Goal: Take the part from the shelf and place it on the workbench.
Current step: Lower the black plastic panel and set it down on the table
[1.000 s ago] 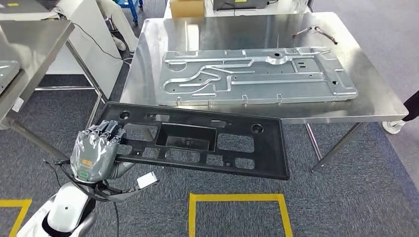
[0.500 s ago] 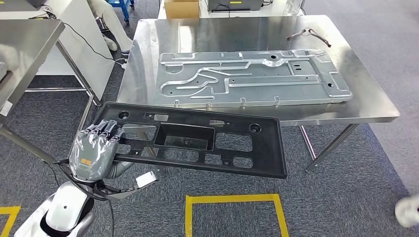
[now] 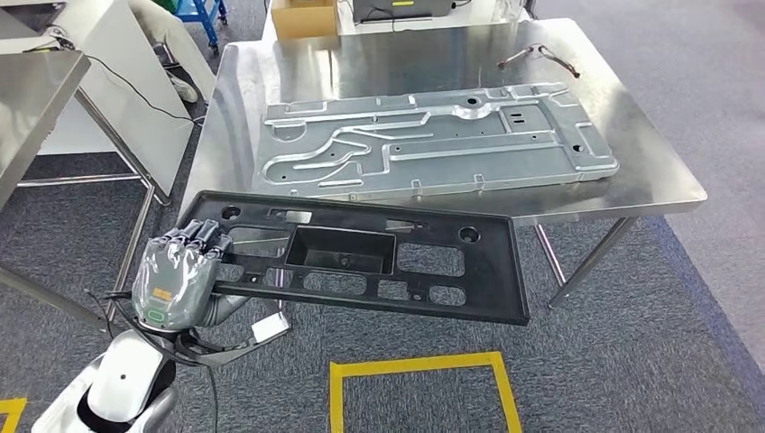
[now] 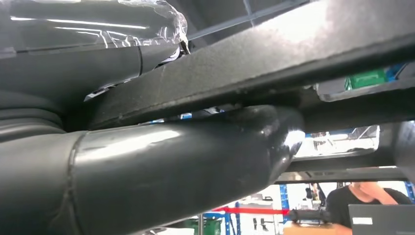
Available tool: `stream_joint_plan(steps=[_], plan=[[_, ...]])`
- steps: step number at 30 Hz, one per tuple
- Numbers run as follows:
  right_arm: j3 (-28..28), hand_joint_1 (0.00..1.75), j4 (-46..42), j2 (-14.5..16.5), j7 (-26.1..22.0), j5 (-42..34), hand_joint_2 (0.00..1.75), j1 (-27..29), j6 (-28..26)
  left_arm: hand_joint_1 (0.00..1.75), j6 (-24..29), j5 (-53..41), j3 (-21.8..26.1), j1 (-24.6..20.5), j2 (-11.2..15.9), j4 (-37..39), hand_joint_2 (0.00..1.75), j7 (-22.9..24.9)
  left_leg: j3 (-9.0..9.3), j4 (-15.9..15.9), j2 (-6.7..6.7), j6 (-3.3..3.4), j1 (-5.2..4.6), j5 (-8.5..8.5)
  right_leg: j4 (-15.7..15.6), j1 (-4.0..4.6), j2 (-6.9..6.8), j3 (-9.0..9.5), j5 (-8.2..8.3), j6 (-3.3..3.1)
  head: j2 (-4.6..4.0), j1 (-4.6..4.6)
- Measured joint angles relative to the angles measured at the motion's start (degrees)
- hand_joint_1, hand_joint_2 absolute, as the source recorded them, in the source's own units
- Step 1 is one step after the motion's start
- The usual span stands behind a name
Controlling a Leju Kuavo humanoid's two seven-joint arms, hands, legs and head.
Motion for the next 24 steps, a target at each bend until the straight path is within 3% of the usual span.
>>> stream_joint_plan(steps=[2, 3, 4, 5, 6, 8, 11, 13, 15, 17, 18, 19, 20, 22, 24], plan=[[0.0, 0.00, 0.0, 0.0, 0.0, 0.0, 0.00, 0.0, 0.0, 1.75, -0.1, 0.1, 0.0, 0.1, 0.0, 0.0, 0.00, 0.0, -3.74, 7.5, -0.28, -0.22, 0.03, -3.01, 0.1, 0.16, 0.37, 0.03, -0.10, -0.29, -0.01, 0.00], [0.0, 0.00, 0.1, 0.0, 0.0, 0.0, 0.00, 0.0, 0.0, 1.75, -0.1, 0.1, 0.0, 0.1, 0.0, 0.0, 0.00, 0.0, -4.71, 9.2, -0.30, -0.24, 0.03, -3.06, 0.1, 0.23, 0.60, 0.06, -0.16, -0.34, 0.00, 0.00], [0.0, 0.00, 0.1, 0.0, 0.0, 0.0, 0.00, 0.0, 0.0, 1.75, -0.1, 0.1, 0.0, 0.2, 0.0, 0.0, 0.00, 0.0, -4.69, 8.7, -0.33, -0.17, 0.03, -2.02, 0.2, 0.28, 0.86, 0.15, -0.23, -0.34, 0.00, -0.01], [0.0, 0.00, 0.1, 0.0, 0.0, 0.0, 0.00, 0.0, 0.0, 1.75, -0.1, 0.1, 0.0, 0.2, 0.0, 0.0, 0.00, 0.0, -3.55, 6.0, -0.39, -0.02, 0.03, -0.04, 0.2, 0.31, 1.14, 0.30, -0.32, -0.29, 0.00, -0.01], [0.0, 0.00, 0.1, 0.0, 0.0, 0.0, 0.00, 0.0, 0.0, 1.75, -0.1, 0.1, 0.0, 0.1, 0.0, 0.0, 0.00, 0.0, -1.76, 2.1, -0.59, 0.22, 0.02, 2.19, 0.2, 0.32, 1.41, 0.48, -0.42, -0.17, 0.00, -0.01], [0.0, 0.00, 0.1, 0.0, 0.0, 0.0, 0.00, -0.1, 0.0, 1.75, -0.1, 0.1, 0.0, 0.1, 0.0, 0.0, 0.00, 0.0, 1.37, -4.6, -1.18, 0.73, -0.16, 4.64, 0.3, 0.47, 1.89, 0.60, -0.57, 0.28, -0.01, 0.00], [0.0, 0.00, 0.1, 0.0, 0.0, -0.1, 0.00, 0.0, 0.0, 1.75, -0.2, 0.1, 0.0, 0.0, 0.0, 0.0, 0.00, 0.0, 2.19, -6.5, -1.42, 1.43, -0.43, 4.80, 0.2, 0.48, 2.23, 0.47, -0.41, 1.30, -0.01, 0.00], [0.0, 0.00, 0.2, 0.0, 0.1, -0.1, 0.00, 0.0, 0.0, 1.75, -0.4, 0.1, 0.0, -0.1, -0.1, 0.0, 0.00, 0.0, 2.41, -7.2, -1.08, 2.24, -0.23, 5.18, 1.0, 0.45, 1.90, 0.20, -1.15, 1.87, 0.00, 0.01], [0.0, 0.00, 0.2, 0.0, 0.1, -0.2, 0.00, 0.0, 0.0, 1.75, -0.5, 0.1, 0.0, -0.1, -0.2, 0.0, 0.00, 0.0, 2.55, -7.6, -0.64, 2.96, -0.08, 5.47, 5.8, 0.43, 1.22, -2.01, -4.07, 2.19, -0.01, 0.02], [0.0, 0.00, 0.2, 0.0, 0.2, -0.2, 0.00, -0.1, 0.0, 1.75, -0.7, 0.1, -0.1, 0.0, -0.4, 0.0, 0.00, -0.1, 2.48, -7.6, -0.29, 3.21, -0.20, 5.46, 13.1, 0.44, 0.90, -5.68, -7.34, 2.43, 0.00, 0.01], [0.0, 0.00, 0.2, 0.0, 0.3, -0.3, 0.00, 0.0, -0.1, 1.75, -0.9, 0.1, -0.1, 0.1, -0.4, 0.0, 0.00, -0.1, 2.48, -7.6, -0.11, 3.22, -0.26, 5.42, 15.3, 0.42, 0.84, -6.85, -7.80, 2.52, 0.01, 0.01], [0.0, 0.00, 0.2, 0.0, 0.4, -0.4, 0.00, 0.0, -0.1, 1.75, -1.0, 0.2, -0.2, 0.1, -0.4, 0.0, 0.00, -0.1, 2.50, -7.6, 0.05, 3.22, -0.29, 5.36, 15.5, 0.41, 0.77, -7.04, -7.15, 2.54, 0.00, 0.01], [0.0, 0.00, 0.2, 0.0, 0.5, -0.5, 0.00, 0.0, -0.2, 1.75, -1.2, 0.3, -0.2, 0.2, -0.5, 0.0, 0.00, -0.1, 2.55, -7.5, 0.17, 3.17, -0.31, 5.29, 13.6, 0.41, 0.63, -6.15, -5.58, 2.47, 0.00, 0.01], [0.0, 0.00, 0.2, 0.0, 0.6, -0.8, 0.00, 0.0, -0.2, 1.75, -1.4, 0.7, -0.3, 0.2, -0.6, 0.0, 0.00, -0.2, 2.66, -7.3, 0.38, 2.87, -0.46, 5.03, 5.9, 0.56, -0.05, -2.39, -1.84, 2.06, -0.01, 0.02], [0.0, 0.00, 0.2, 0.0, 0.6, -1.0, 0.00, -0.1, -0.2, 1.75, -1.7, 1.8, -0.4, 0.2, -0.7, 0.0, 0.00, -0.7, 2.65, -7.0, 0.53, 2.36, -0.71, 4.76, 0.8, 0.87, -0.60, -0.01, -0.26, 1.52, -0.01, 0.01]])
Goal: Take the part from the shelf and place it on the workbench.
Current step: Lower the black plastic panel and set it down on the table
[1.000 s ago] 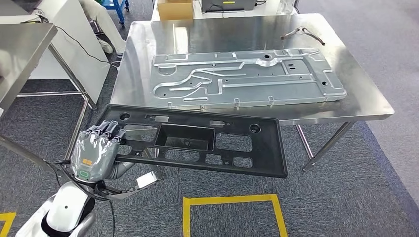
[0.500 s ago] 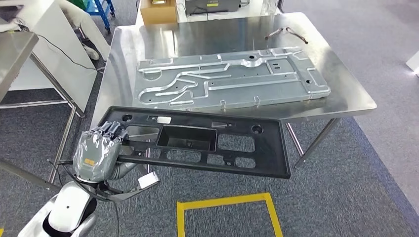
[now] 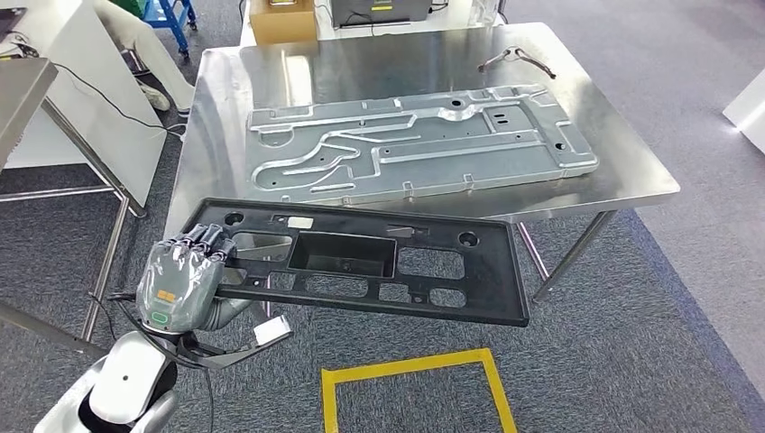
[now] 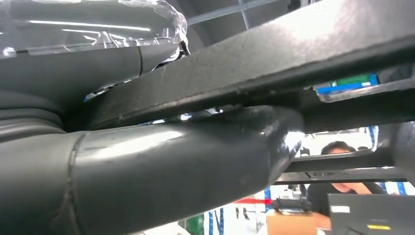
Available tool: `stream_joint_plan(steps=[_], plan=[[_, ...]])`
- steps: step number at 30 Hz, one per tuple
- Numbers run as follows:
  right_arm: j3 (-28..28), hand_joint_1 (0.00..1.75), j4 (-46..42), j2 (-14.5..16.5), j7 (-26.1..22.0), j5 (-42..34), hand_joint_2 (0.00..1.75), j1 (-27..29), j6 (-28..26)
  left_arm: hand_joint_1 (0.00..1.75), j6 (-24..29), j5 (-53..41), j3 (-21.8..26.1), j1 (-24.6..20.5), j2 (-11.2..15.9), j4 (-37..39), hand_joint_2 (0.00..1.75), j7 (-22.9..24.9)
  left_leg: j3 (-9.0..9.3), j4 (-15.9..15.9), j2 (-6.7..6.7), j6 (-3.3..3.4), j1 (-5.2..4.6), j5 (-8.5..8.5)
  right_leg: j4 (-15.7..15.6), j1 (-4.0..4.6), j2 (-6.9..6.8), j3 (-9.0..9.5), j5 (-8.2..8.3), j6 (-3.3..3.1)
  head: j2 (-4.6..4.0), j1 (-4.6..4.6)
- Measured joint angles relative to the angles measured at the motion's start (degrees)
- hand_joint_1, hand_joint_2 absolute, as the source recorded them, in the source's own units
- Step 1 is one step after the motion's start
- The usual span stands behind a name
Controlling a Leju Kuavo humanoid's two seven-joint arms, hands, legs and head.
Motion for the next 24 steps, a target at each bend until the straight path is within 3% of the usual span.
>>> stream_joint_plan(steps=[4, 8, 11, 24], plan=[[0.0, 0.00, 0.0, 0.1, 0.1, -0.3, 0.00, 0.1, 0.0, 1.75, -0.6, 2.8, -0.1, 0.0, -0.1, 0.0, 0.00, -1.3, -0.10, 0.5, 0.14, -1.16, 0.00, -0.66, -1.1, -0.07, 0.42, 0.30, 0.24, -1.04, -0.01, -0.01], [0.0, 0.00, 0.0, 0.2, 0.3, -0.9, 0.00, 0.0, 0.0, 1.75, -1.3, 4.1, -0.1, -0.1, -0.2, -0.1, 0.00, -2.0, 0.24, 0.2, -0.24, -0.58, 0.12, -0.77, -0.6, 0.34, 0.83, 0.47, -0.31, -1.29, 0.00, -0.01], [0.0, 0.00, 0.0, 0.2, 0.4, -1.0, 0.00, 0.0, 0.0, 1.75, -1.4, 4.2, -0.2, 0.0, -0.2, -0.2, 0.00, -2.3, 0.44, 0.0, -0.29, -1.00, 0.21, -0.67, -0.3, 0.42, 0.90, 0.43, -0.52, -1.42, 0.00, -0.01], [0.0, 0.00, 0.0, 0.2, 0.4, -1.0, 0.00, 0.0, 0.0, 1.75, -1.8, 3.8, -0.3, 0.0, -0.4, -0.2, 0.00, -1.8, 0.52, -0.1, -0.30, -1.18, 0.17, -0.56, -0.3, 0.40, 0.90, 0.34, -0.56, -1.51, 0.00, 0.00]])
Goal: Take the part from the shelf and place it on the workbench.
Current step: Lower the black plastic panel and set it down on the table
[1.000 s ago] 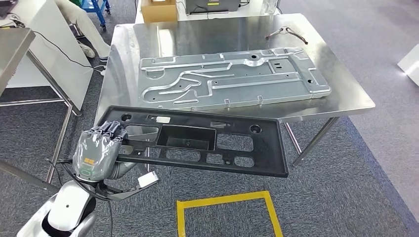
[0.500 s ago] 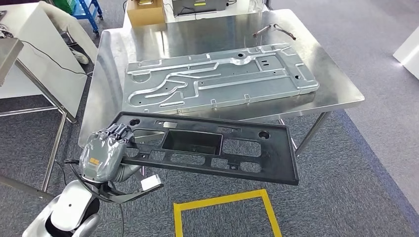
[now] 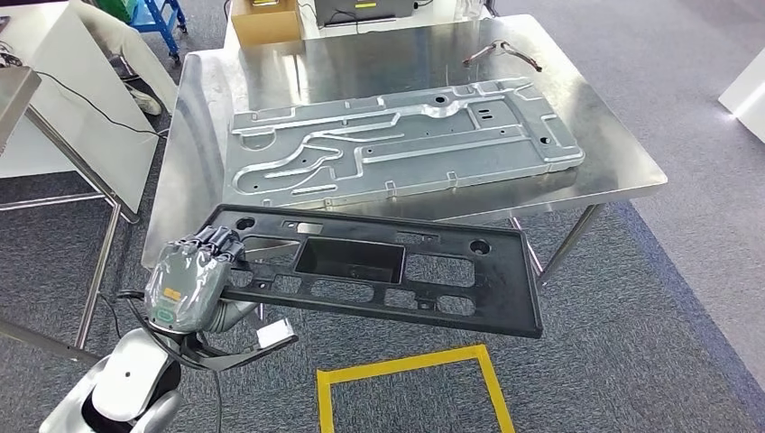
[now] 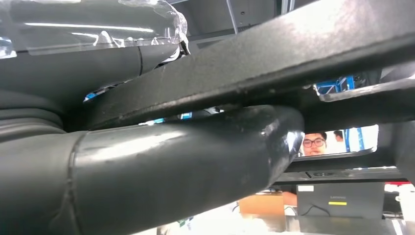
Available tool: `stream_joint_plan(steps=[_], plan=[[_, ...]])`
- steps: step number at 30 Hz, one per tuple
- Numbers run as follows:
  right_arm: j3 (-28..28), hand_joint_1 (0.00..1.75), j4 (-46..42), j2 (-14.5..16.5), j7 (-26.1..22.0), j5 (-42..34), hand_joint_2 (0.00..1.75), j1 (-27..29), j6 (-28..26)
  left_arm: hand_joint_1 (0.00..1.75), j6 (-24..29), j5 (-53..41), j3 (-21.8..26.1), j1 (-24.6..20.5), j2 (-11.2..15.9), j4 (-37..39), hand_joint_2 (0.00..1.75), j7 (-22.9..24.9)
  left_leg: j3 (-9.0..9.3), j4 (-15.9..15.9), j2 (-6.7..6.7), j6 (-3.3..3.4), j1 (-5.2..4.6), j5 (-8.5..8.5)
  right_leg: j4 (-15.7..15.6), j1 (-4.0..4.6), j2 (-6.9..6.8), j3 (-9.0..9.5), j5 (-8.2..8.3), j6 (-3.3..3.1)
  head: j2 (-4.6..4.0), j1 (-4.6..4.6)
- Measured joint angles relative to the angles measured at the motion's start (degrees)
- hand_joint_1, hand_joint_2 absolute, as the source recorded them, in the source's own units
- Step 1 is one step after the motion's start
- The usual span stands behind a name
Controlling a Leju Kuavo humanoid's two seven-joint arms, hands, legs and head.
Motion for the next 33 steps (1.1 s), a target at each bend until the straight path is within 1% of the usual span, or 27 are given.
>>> stream_joint_plan(steps=[10, 33], plan=[[0.0, 0.00, 0.0, 0.0, 0.1, 0.0, 0.00, 0.0, 0.0, 1.75, -0.4, -0.3, -0.3, 0.0, -0.8, -0.4, 0.00, 0.7, -0.08, 0.1, 0.00, 0.00, -0.10, -0.02, 0.0, -0.11, 0.00, 0.00, 0.04, 0.07, -0.01, -0.01], [0.0, 0.00, 0.0, 0.1, 0.1, 0.1, 0.00, 0.0, -0.1, 1.75, -0.4, -1.0, -0.6, 0.0, -1.2, -0.5, 0.00, 1.1, -0.08, 0.2, 0.00, 0.01, -0.11, -0.02, 0.0, -0.12, -0.01, 0.00, 0.05, 0.09, 0.00, -0.01]])
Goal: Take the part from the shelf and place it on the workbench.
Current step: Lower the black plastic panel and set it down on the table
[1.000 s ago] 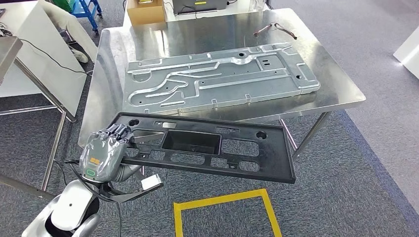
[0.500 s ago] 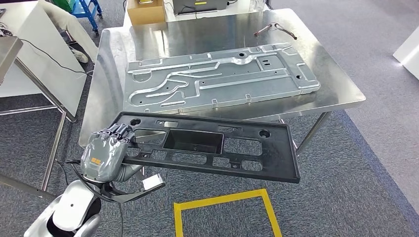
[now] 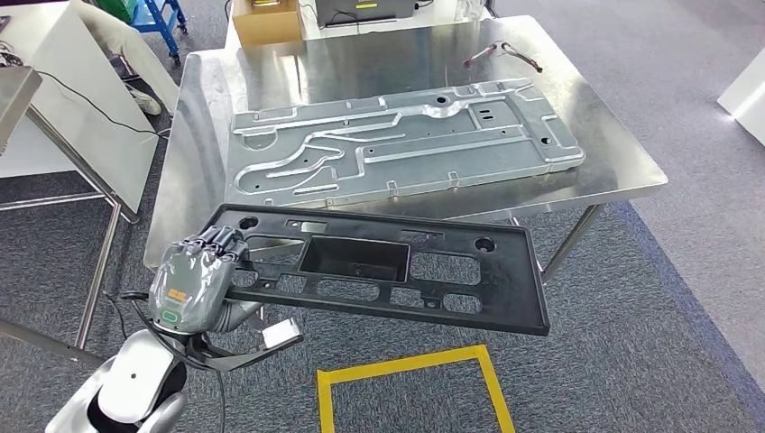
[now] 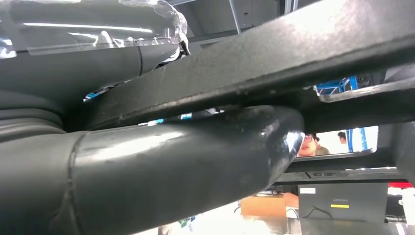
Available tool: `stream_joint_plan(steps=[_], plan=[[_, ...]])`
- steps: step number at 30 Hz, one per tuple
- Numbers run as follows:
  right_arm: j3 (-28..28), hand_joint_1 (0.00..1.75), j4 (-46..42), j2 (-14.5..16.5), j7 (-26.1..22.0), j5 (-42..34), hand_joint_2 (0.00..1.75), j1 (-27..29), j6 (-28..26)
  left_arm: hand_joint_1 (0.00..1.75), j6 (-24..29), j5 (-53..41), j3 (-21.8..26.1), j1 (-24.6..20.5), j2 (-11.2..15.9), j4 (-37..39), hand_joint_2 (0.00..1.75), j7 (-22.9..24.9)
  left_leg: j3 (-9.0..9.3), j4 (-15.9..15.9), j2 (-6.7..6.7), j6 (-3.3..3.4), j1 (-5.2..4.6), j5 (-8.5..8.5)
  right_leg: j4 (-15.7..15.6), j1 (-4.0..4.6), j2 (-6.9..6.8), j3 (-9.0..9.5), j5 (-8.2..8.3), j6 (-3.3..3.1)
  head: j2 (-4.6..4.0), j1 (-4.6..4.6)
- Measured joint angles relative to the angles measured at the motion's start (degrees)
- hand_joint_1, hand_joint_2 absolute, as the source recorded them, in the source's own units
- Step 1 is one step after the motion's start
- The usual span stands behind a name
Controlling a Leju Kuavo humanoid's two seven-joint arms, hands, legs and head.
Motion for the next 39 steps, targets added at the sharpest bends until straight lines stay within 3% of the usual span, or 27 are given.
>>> stream_joint_plan(steps=[39], plan=[[0.0, 0.00, 0.0, 0.0, 0.6, -0.2, 0.00, 0.0, -0.3, 1.75, -0.1, -0.5, -0.1, 0.2, -0.3, -0.3, 0.00, 0.6, -0.03, 0.1, 0.00, 0.04, -0.03, -0.03, 0.0, -0.04, 0.00, -0.01, 0.03, 0.05, -0.01, 0.01]])
